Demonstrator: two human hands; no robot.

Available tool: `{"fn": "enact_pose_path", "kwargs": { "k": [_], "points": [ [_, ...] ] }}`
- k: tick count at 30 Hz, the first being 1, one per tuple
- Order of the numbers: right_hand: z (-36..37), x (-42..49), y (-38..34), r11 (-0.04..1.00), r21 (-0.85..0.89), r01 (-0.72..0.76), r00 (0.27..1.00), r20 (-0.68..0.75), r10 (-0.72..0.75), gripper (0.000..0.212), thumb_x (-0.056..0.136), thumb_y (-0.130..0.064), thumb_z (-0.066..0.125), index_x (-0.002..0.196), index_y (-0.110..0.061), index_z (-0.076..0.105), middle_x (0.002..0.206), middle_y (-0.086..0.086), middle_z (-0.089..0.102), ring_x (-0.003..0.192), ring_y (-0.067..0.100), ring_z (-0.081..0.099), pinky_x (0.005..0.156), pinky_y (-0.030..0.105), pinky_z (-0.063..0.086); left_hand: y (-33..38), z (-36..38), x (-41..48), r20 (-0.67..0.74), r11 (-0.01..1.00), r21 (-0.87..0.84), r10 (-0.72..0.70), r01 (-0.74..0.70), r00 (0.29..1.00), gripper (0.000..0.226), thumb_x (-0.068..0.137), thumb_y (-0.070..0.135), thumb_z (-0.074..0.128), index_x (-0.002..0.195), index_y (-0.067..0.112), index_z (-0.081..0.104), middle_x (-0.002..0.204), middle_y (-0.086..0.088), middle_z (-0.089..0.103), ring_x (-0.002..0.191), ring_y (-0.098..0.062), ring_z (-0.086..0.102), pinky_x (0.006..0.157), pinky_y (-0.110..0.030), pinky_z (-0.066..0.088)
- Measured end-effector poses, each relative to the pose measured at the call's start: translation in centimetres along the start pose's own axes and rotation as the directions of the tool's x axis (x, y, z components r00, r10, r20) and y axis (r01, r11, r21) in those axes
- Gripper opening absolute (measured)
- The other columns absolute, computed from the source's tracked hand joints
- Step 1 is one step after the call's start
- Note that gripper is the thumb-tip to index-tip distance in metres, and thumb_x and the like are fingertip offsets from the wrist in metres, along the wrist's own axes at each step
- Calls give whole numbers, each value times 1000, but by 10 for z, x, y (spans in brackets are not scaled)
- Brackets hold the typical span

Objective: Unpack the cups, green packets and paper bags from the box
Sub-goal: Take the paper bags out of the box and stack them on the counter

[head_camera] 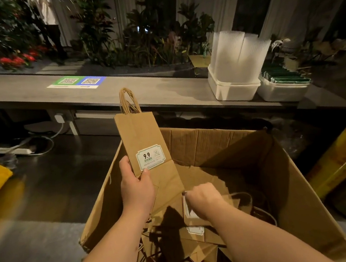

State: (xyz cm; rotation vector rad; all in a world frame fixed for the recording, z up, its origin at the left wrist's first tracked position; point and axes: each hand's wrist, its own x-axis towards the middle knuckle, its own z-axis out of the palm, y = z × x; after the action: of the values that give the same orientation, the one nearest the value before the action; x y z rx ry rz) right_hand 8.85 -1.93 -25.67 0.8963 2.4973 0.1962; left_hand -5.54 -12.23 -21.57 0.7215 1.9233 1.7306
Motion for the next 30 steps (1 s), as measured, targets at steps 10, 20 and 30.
{"fn": "enact_pose_path", "kwargs": {
  "k": [10, 20, 30],
  "points": [
    [-1, -11, -23, 979, 203, -18, 980, 197, -23, 79, 93, -27, 71, 159, -15, 29, 166, 13, 15, 141, 40, 38, 111, 50, 46, 3, -7, -6, -36, 998, -57, -29, 27, 999, 42, 105, 15, 54, 135, 39, 37, 122, 14, 58, 105, -8, 61, 71, -22, 53],
    [-36, -37, 38, 804, 564, -187, 981, 153, 121, 37, 97, -19, 62, 133, -29, 65, 123, -4, 66, 111, 17, 62, 94, 32, 54, 7, -8, 3, -94, 991, -116, -72, 61, 993, 50, 105, 14, 53, 146, 34, 32, 123, 8, 55, 95, -7, 57, 75, -30, 52],
    [-77, -91, 89, 189, 918, 349, 789, -397, 470, 27, 95, -5, 67, 108, -28, 76, 105, -7, 71, 107, 16, 66, 82, 35, 63, 6, -8, 0, 64, 980, -130, -144, 151, 988, 52, 104, 9, 53, 145, 38, 38, 126, 11, 58, 111, -10, 57, 89, -37, 51]
  ]
}}
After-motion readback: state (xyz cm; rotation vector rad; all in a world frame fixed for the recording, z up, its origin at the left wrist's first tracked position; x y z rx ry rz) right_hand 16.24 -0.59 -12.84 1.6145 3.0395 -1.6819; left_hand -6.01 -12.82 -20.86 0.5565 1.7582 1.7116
